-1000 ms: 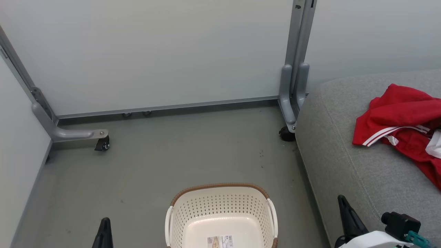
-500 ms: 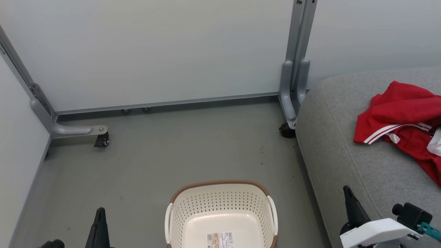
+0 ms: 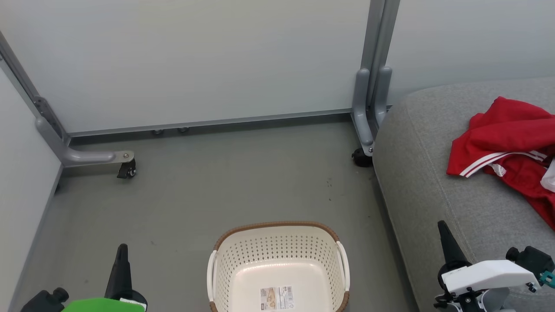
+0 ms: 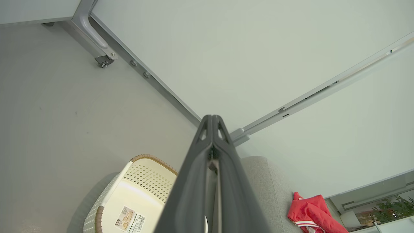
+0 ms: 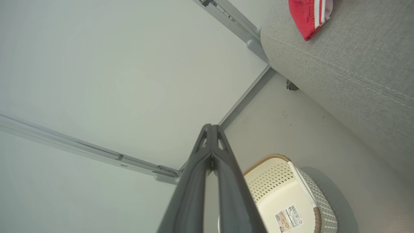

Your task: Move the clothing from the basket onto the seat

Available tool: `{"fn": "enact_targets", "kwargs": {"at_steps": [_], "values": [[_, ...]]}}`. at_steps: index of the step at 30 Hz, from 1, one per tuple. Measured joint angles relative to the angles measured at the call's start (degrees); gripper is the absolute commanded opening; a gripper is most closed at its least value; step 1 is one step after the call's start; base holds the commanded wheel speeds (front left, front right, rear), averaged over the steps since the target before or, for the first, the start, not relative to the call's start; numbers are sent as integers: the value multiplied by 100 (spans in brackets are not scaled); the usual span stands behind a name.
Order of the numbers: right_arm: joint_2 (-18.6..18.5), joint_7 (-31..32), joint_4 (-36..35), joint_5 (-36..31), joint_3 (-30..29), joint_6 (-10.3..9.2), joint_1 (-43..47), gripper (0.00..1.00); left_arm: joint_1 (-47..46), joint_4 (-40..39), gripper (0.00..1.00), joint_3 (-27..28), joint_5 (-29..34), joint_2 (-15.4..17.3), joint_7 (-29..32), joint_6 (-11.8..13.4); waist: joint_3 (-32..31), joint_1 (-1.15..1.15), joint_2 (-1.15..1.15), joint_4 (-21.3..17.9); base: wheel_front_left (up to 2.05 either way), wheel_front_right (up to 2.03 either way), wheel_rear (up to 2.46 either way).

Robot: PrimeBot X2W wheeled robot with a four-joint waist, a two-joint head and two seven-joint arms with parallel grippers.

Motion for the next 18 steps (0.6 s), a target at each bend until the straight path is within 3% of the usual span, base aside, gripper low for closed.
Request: {"fn": "enact_targets", "kwargs": {"at_steps": [18], "values": [[18,268,30,1066,-176,-1,-229,0,-333,146,0,90,-1122,7,296,-12,115,0,0,7,0,0,0]]}}
